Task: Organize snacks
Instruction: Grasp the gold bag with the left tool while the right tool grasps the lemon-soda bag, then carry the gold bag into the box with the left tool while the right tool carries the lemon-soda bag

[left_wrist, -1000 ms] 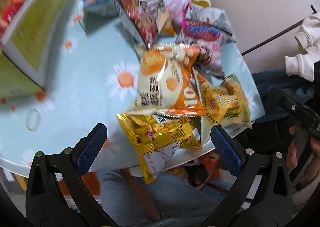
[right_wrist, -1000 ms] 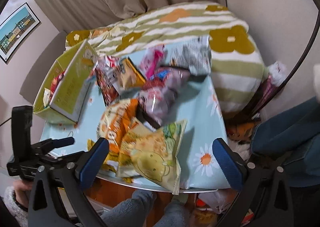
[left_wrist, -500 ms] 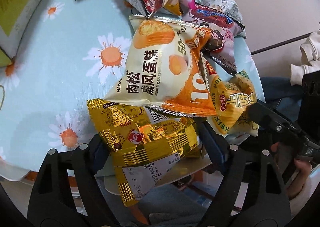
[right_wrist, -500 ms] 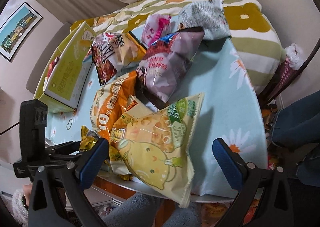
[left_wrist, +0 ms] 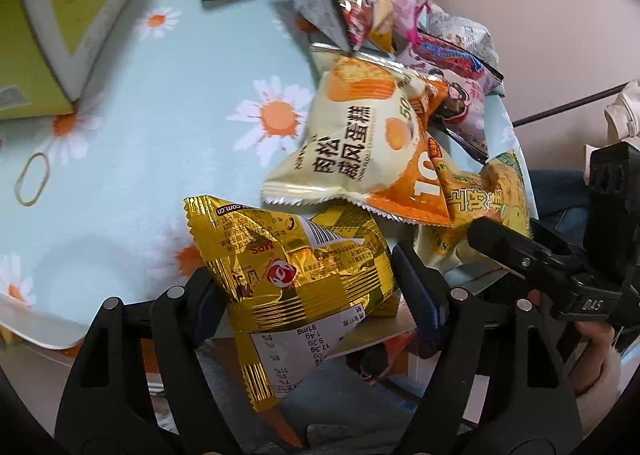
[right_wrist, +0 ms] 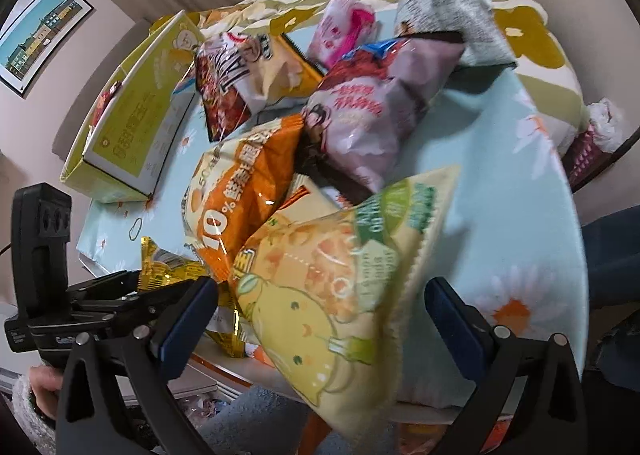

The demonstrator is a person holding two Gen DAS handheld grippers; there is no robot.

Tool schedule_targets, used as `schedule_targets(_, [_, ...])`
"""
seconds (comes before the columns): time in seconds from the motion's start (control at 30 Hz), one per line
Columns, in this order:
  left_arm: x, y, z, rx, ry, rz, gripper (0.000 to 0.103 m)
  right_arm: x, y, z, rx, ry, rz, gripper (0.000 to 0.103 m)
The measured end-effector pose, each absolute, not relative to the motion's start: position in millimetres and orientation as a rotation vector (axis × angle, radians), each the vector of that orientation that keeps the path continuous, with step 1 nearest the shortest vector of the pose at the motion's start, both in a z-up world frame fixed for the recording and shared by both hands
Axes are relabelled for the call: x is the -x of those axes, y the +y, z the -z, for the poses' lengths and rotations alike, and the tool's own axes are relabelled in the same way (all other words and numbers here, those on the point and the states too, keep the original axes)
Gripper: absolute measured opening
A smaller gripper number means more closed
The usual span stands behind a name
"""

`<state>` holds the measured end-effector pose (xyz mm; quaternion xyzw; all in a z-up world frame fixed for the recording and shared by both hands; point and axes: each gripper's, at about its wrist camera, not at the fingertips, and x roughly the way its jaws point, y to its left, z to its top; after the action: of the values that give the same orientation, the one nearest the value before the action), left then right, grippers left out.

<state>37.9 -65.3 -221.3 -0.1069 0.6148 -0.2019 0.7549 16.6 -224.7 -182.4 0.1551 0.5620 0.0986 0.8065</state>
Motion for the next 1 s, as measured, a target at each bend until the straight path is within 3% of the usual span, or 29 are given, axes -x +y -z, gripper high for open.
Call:
schedule_targets(0.27, [-37, -43, 208, 0.21, 1.307, 0.403, 0.075, -26, -217, 191, -0.358, 1.196, -0.211, 0.102])
schedule_targets(0.43, [-38, -39, 209, 0.209, 1.299, 0.393, 0.071, -29, -214, 193, -0.359, 1.189, -0.221, 0.09])
schedule_targets(0.5, [-39, -38, 208, 0.214, 1.296, 0.39, 0.071, -29, -212, 192, -0.338, 1.189, -0.216, 0.076])
schedule_targets(0.57, [-40, -36, 205, 0.214, 1.291, 0.39, 0.069, -28, -211, 191, -0.319, 1.195, -0.215, 0.07])
schedule_targets(1.0, [-37, -16, 160, 0.228, 1.224, 0.374, 0.063, -4, -218, 148, -0.335, 1.128, -0.216, 0.067])
